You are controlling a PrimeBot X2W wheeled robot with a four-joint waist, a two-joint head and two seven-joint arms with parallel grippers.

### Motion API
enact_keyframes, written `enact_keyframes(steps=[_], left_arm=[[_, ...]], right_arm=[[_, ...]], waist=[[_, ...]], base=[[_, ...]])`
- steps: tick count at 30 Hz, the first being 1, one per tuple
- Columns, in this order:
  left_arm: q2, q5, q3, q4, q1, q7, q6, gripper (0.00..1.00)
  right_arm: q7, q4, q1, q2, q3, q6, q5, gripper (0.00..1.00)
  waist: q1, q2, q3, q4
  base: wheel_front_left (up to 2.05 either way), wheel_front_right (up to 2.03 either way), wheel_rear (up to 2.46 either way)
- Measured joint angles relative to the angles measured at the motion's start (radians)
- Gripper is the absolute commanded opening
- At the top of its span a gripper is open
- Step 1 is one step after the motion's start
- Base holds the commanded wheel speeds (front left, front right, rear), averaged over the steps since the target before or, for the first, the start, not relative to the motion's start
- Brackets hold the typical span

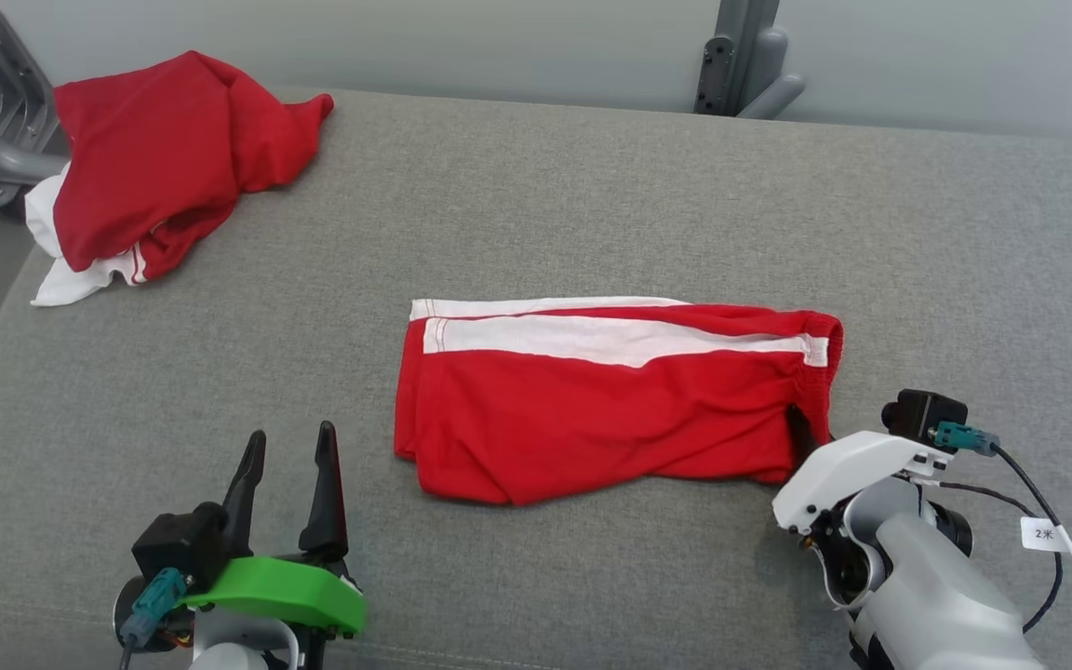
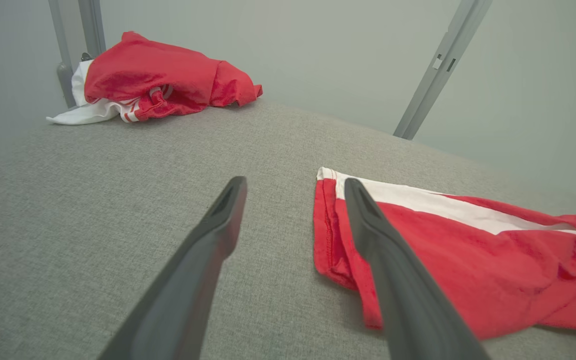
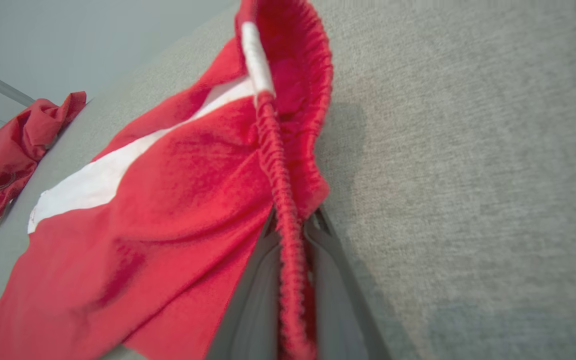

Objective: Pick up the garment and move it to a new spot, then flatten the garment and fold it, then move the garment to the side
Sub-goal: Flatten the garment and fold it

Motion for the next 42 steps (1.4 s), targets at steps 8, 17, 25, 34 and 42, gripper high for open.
enact_keyframes(steps=[8, 17, 25, 34, 42], left_arm=[[-0.003, 0.006, -0.007, -0.004, 0.000, 0.000, -0.008, 1.00], [-0.004, -0.012, -0.050, -0.008, -0.001, 0.000, -0.011, 1.00], [-0.004, -0.038, -0.072, -0.010, -0.006, 0.000, -0.007, 1.00], [-0.004, -0.048, -0.090, -0.010, -0.006, 0.000, -0.006, 1.00], [-0.004, -0.061, -0.111, -0.019, -0.011, 0.000, -0.005, 1.00]], right_arm=[[0.058, -0.082, 0.013, -0.086, 0.007, 0.000, 0.053, 0.00], [0.146, -0.148, 0.058, -0.222, -0.052, 0.000, 0.065, 0.00], [0.194, -0.246, 0.071, -0.193, -0.067, 0.000, 0.056, 0.00], [0.266, -0.473, 0.121, -0.135, -0.038, -0.001, 0.026, 0.00], [0.340, -0.569, 0.135, -0.052, -0.016, -0.001, -0.035, 0.00]], waist=[[0.0000, 0.0000, -0.013, -0.043], [0.0000, 0.0000, -0.019, -0.101], [0.0000, 0.0001, -0.018, -0.103], [0.0000, 0.0000, -0.026, -0.071], [0.0000, 0.0000, -0.024, -0.038]], base=[[0.00, 0.00, 0.00], [0.00, 0.00, 0.00], [0.00, 0.00, 0.00], [0.00, 0.00, 0.00], [0.00, 0.00, 0.00]])
